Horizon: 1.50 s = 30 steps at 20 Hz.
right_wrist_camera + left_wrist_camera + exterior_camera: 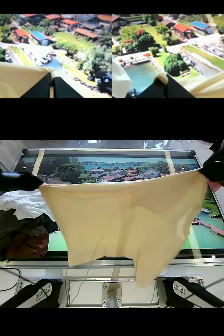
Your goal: Fold the shirts.
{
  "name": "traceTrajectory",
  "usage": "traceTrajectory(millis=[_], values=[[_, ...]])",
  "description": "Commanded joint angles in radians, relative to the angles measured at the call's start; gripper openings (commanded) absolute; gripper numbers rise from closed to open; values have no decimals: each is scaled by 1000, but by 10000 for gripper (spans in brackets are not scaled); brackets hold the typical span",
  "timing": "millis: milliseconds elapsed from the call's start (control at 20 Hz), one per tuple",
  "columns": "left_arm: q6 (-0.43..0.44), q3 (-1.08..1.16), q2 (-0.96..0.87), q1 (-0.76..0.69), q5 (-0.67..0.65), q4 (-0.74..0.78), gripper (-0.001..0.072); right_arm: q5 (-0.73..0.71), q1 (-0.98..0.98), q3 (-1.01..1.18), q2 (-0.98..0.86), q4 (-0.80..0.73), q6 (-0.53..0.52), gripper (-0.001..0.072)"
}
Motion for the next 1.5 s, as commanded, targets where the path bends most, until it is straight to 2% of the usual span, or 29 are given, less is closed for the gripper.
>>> traceTrajectory(millis=[0,150,250,300,350,400,450,500,550,700,800,950,1100,1200,1300,1350,1450], values=[[-89,4,-248,-121,373,125,8,-105,12,-13,-258,82,1,11],[-196,18,-437,-153,592,123,9,-331,55,-12,-440,145,15,14],[-234,24,-523,-158,701,80,11,-504,97,-12,-534,148,26,20],[-234,25,-547,-158,739,34,20,-576,113,-12,-561,151,29,102],[-233,25,-554,-158,764,-9,126,-655,126,-11,-579,158,52,364],[-233,29,-550,-154,780,-29,368,-721,133,-8,-581,159,71,562],[-230,46,-535,-145,779,-29,578,-739,128,13,-576,157,77,561],[-230,65,-505,-127,772,-29,602,-706,113,53,-568,146,77,555],[-230,78,-460,-101,766,-29,602,-635,90,104,-554,108,77,555],[-230,82,-248,31,697,19,601,-266,-42,269,-464,-109,77,554],[-229,79,-104,151,531,81,601,-108,-161,258,-341,-205,68,553],[-230,-55,76,303,336,154,592,31,-352,135,-160,-202,7,554],[-232,-441,271,377,255,151,592,-24,-512,-187,16,-56,-5,554],[-320,-727,380,377,257,104,592,-50,-560,-470,109,-13,-13,554],[-397,-938,436,377,244,-29,592,-53,-573,-712,144,-18,1,554],[-397,-1017,439,377,222,-120,592,-48,-573,-796,140,-10,21,554],[-386,-1119,433,377,204,-241,592,-42,-573,-921,115,65,-3,553]])
